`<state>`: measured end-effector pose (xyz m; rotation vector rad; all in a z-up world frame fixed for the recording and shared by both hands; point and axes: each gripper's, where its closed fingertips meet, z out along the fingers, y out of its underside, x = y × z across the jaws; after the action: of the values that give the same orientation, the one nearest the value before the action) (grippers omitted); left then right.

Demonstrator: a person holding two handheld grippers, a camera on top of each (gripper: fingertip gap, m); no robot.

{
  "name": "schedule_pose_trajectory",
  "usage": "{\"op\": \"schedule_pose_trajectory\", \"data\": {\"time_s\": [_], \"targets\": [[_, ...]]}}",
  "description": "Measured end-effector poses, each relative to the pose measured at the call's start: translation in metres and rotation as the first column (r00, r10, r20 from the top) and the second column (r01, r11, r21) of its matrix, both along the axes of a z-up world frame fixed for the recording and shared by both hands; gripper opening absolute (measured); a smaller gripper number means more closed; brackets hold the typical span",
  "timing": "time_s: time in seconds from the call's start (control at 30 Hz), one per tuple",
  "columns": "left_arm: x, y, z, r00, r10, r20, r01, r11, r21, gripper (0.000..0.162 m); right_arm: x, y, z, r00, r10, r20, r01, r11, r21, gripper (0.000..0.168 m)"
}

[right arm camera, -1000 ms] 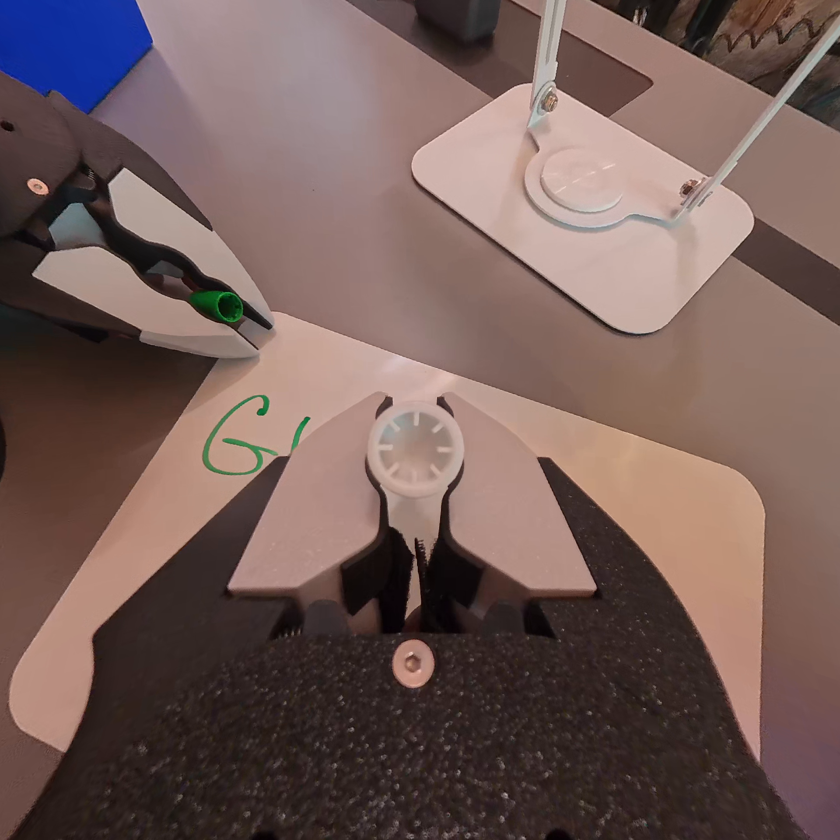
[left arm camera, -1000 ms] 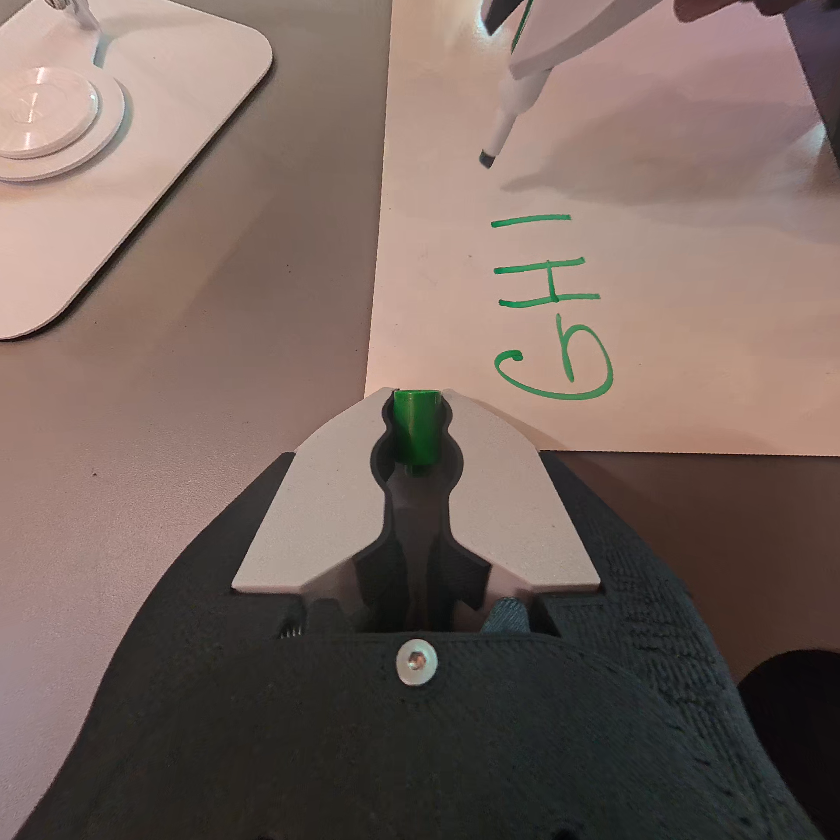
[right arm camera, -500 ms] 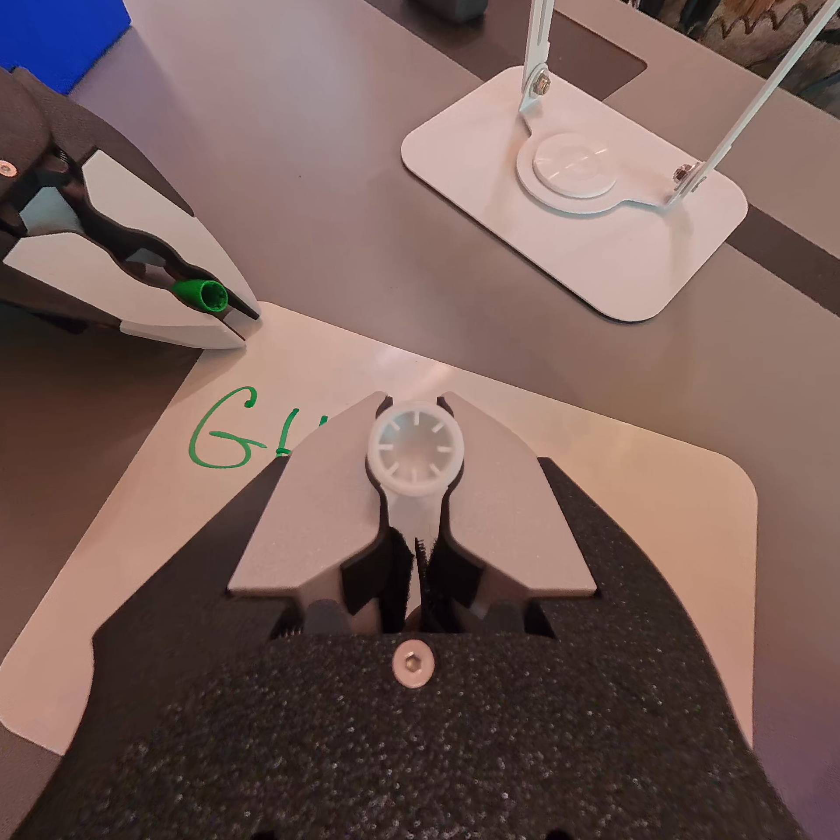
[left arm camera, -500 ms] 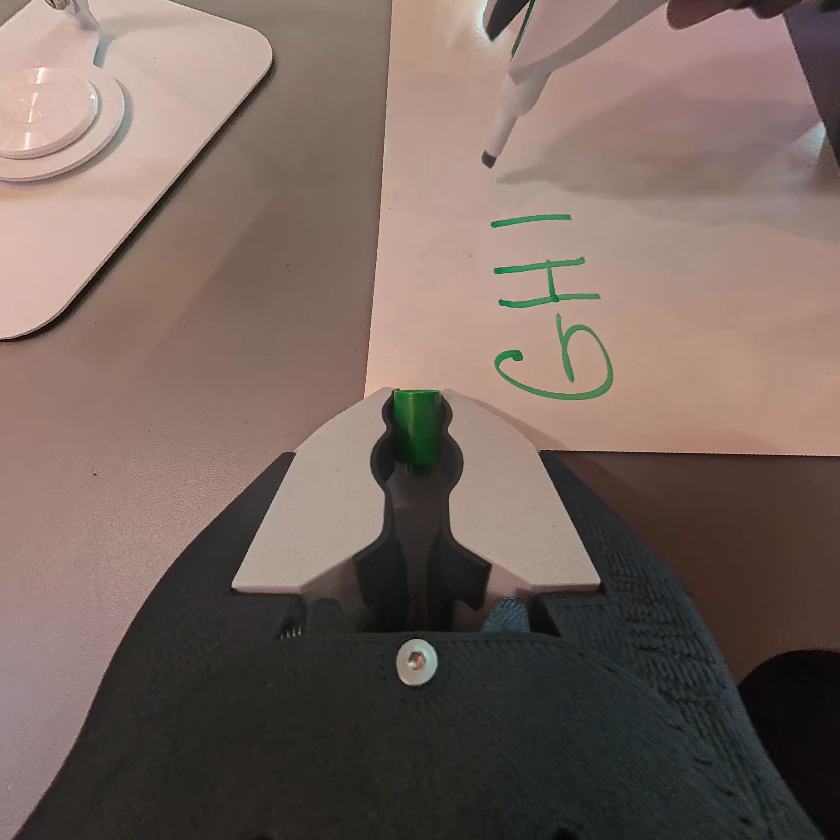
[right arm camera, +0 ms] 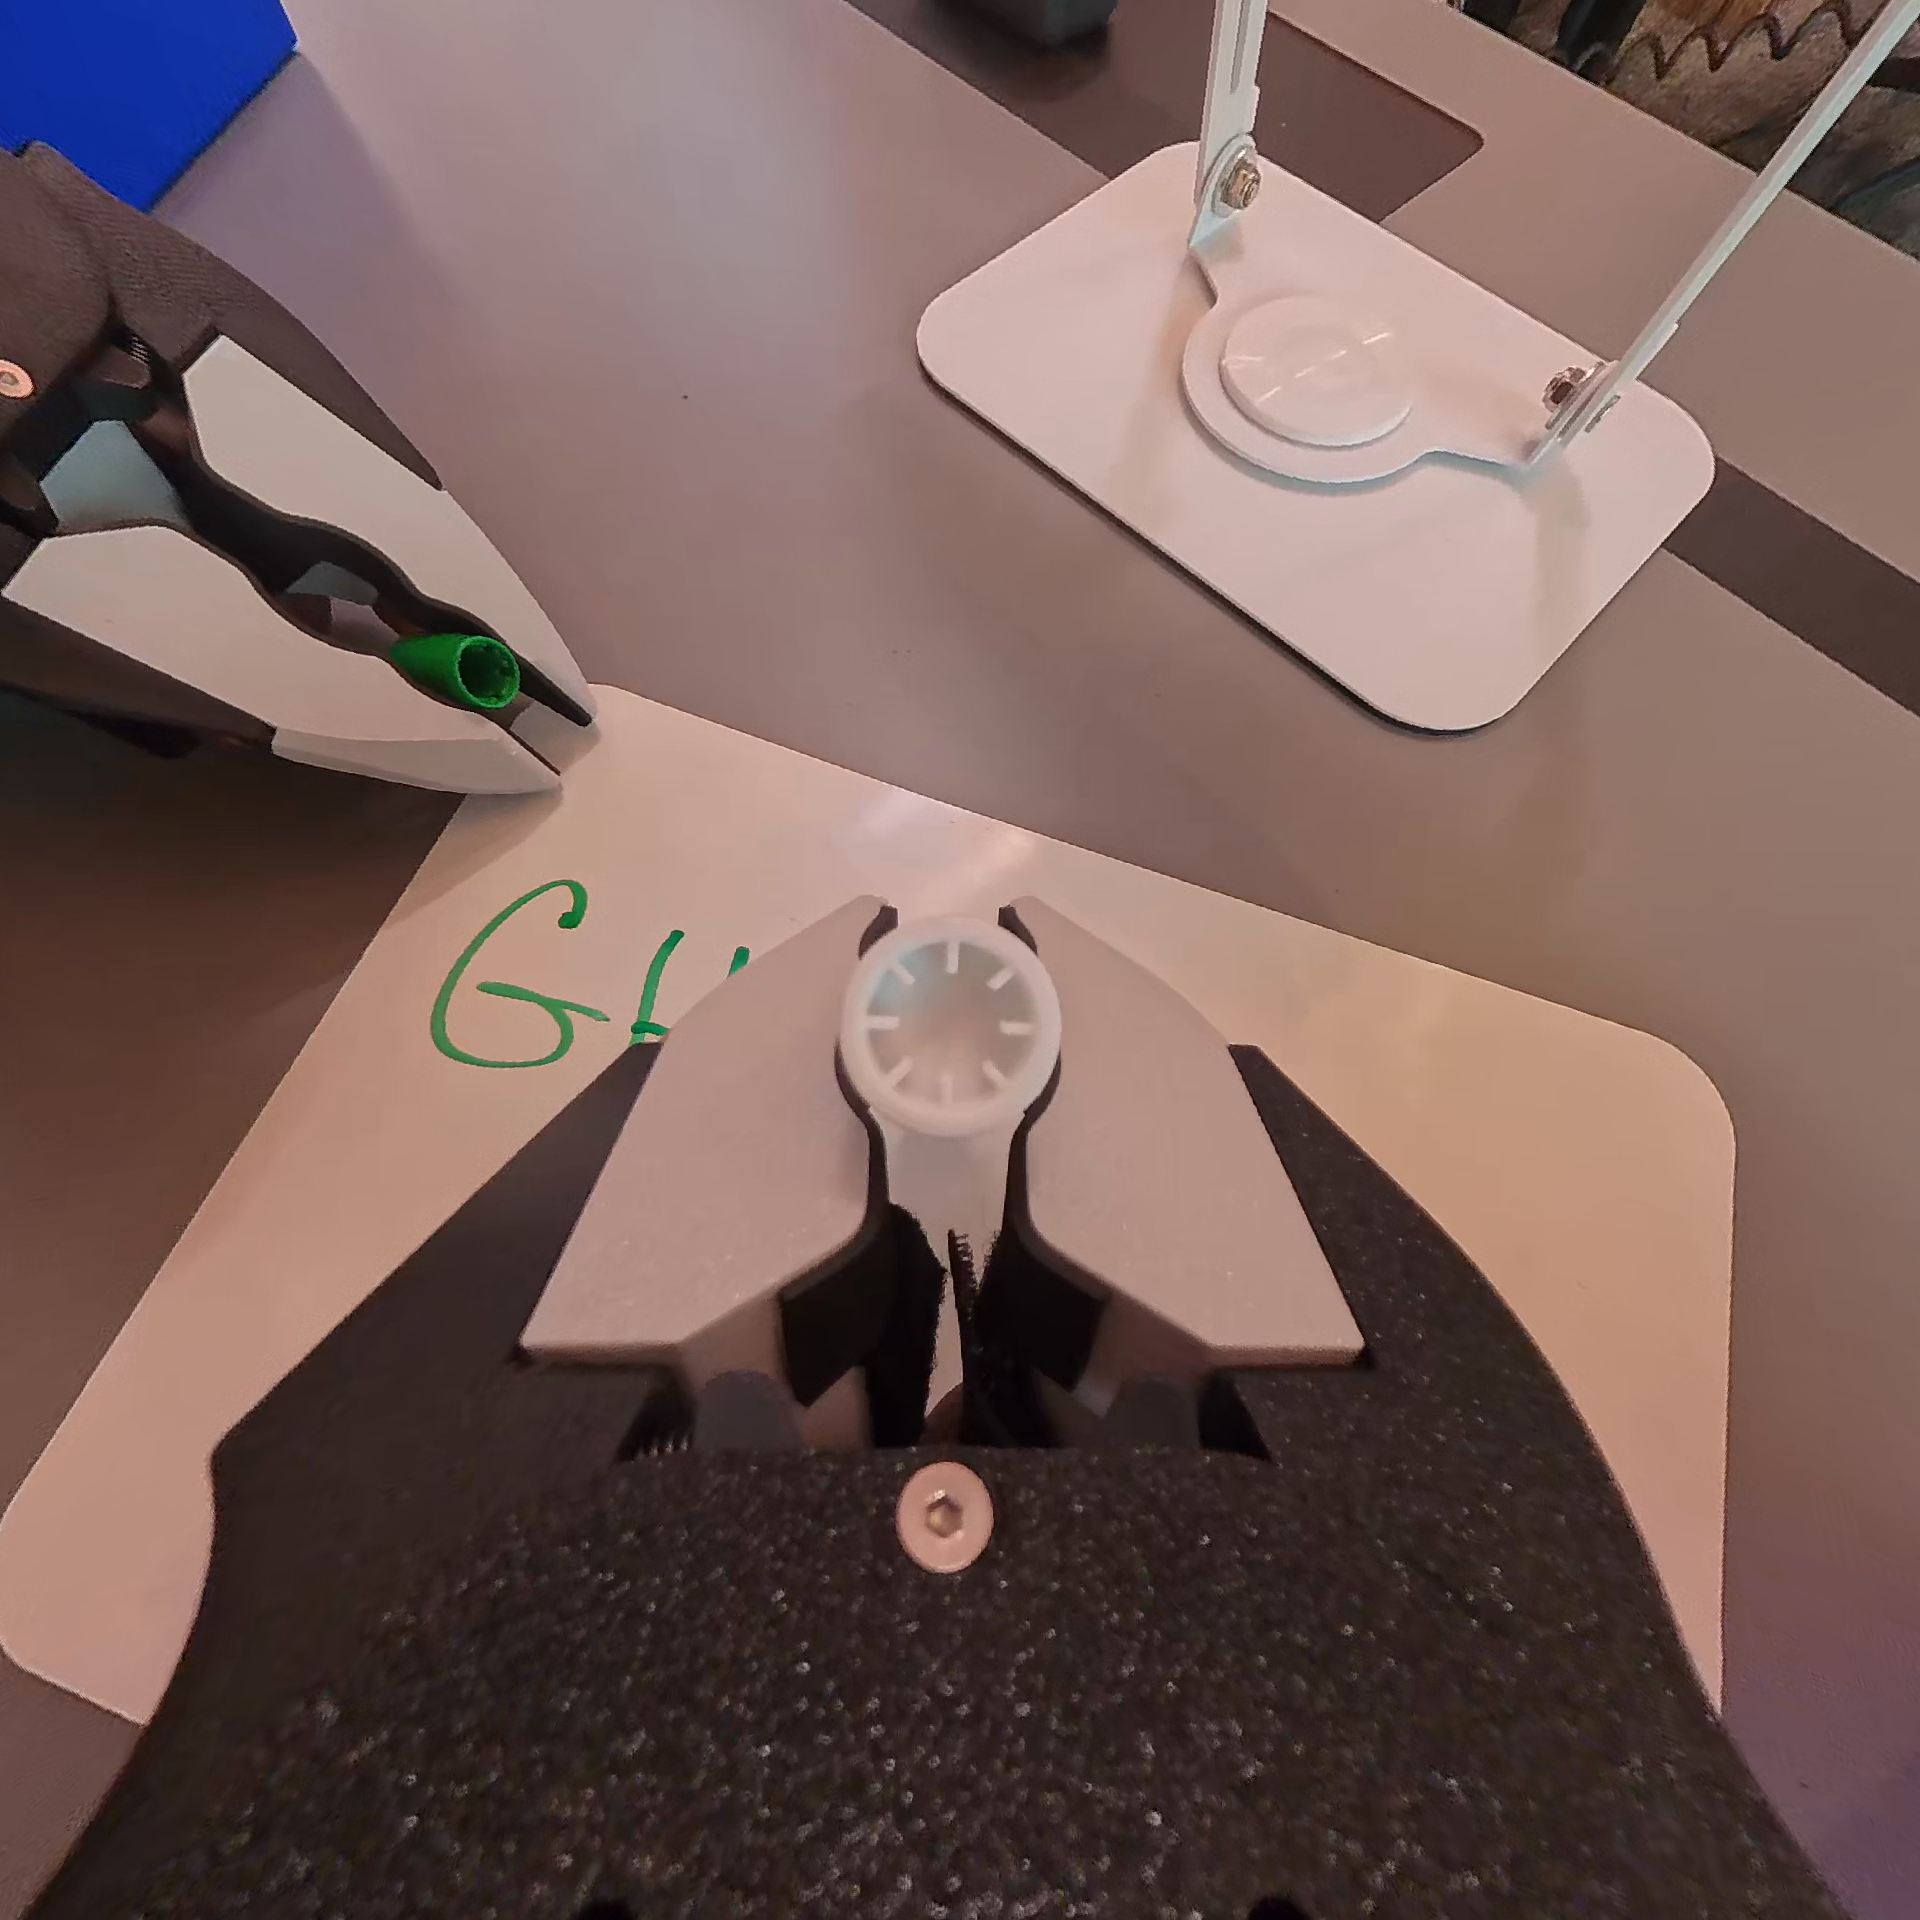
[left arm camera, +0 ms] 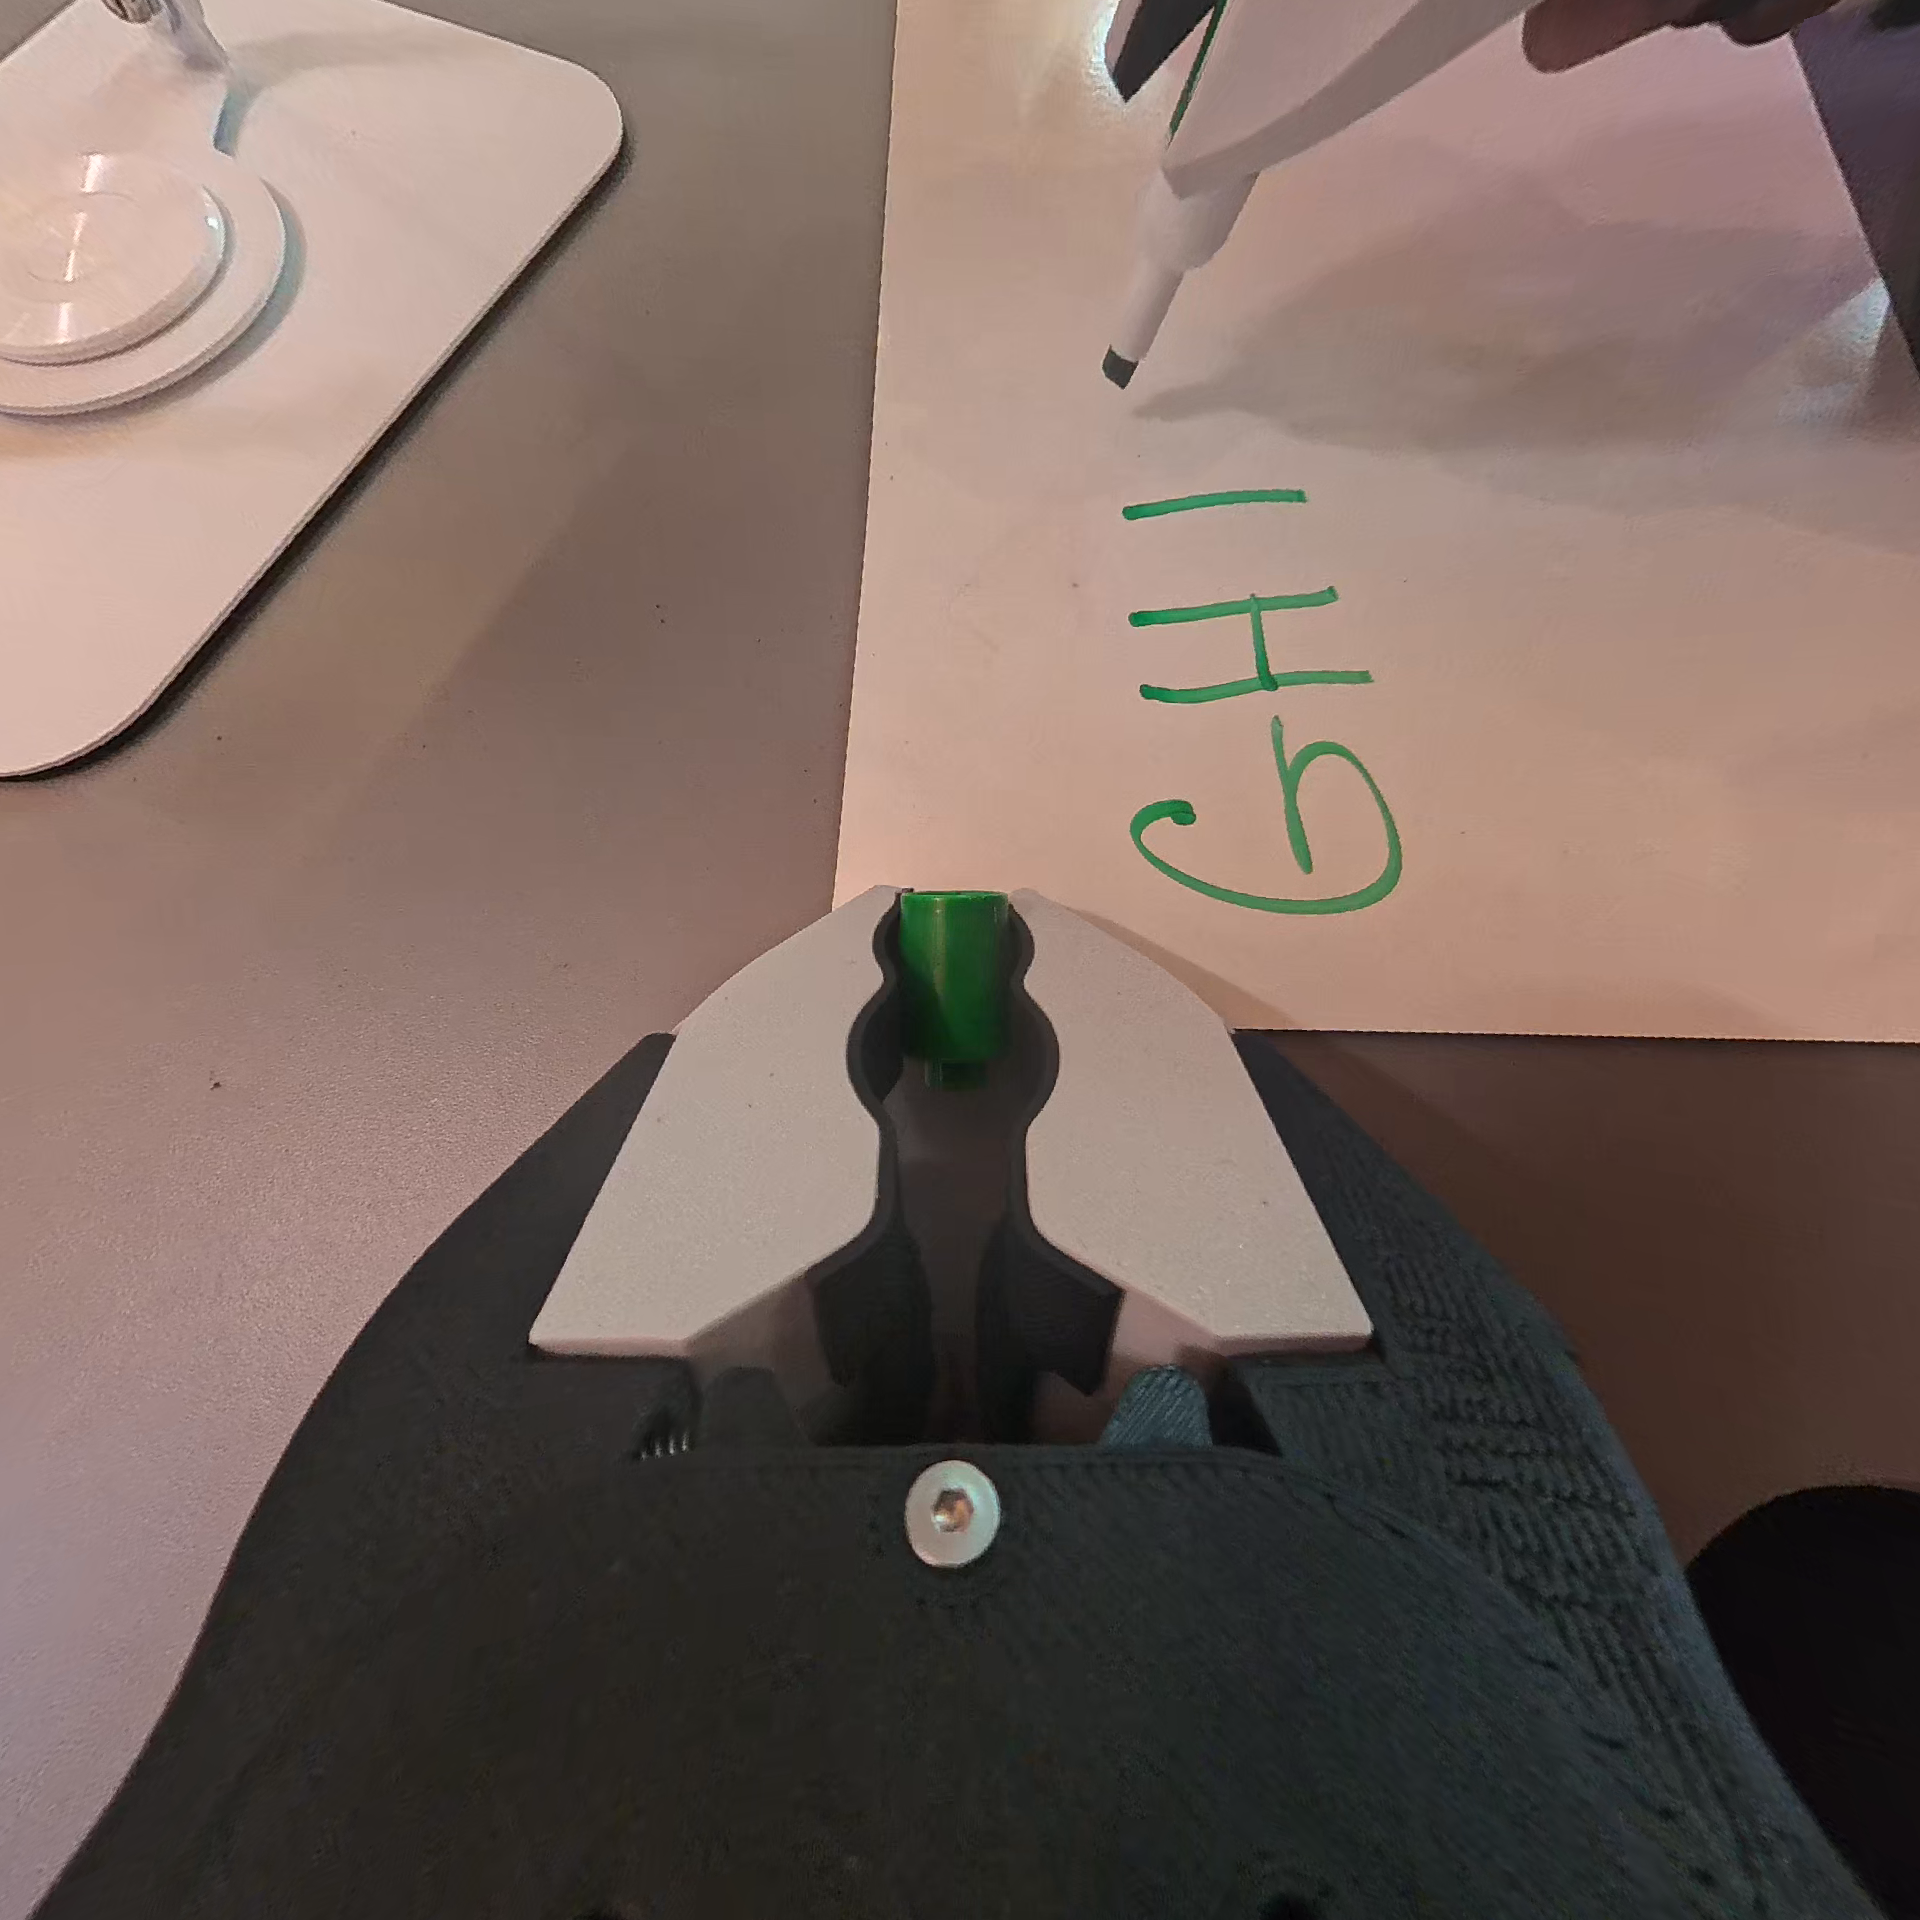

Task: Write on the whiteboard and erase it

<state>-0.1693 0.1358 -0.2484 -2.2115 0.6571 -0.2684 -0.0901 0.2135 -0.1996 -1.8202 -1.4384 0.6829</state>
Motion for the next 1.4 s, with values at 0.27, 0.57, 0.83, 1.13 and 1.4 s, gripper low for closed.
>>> {"op": "schedule_pose_trajectory", "data": {"time_s": [0.27,0.57,0.83,1.13,1.4], "targets": [[0.000,0.000,0.000,1.000,0.000,-0.001,0.000,1.000,0.001,0.017,0.001,-0.001,0.001,1.000,-0.004,0.001,0.004,1.000,0.002,0.019],[0.000,0.000,0.000,1.000,0.000,-0.001,0.000,1.000,0.001,0.017,0.002,-0.002,0.003,1.000,0.000,-0.008,0.000,1.000,-0.008,0.019],[0.000,0.000,0.000,1.000,-0.002,-0.002,0.002,1.000,0.001,0.017,0.001,-0.004,0.002,1.000,0.007,-0.015,-0.007,1.000,-0.021,0.019],[0.001,0.000,0.000,1.000,-0.003,-0.001,0.003,1.000,0.001,0.017,-0.001,-0.004,0.000,1.000,0.010,-0.007,-0.010,1.000,-0.017,0.019],[0.005,0.003,0.013,0.998,-0.018,0.063,0.014,0.998,0.065,0.016,-0.021,-0.035,0.045,0.931,0.071,-0.357,-0.150,0.969,-0.197,0.020]]}}
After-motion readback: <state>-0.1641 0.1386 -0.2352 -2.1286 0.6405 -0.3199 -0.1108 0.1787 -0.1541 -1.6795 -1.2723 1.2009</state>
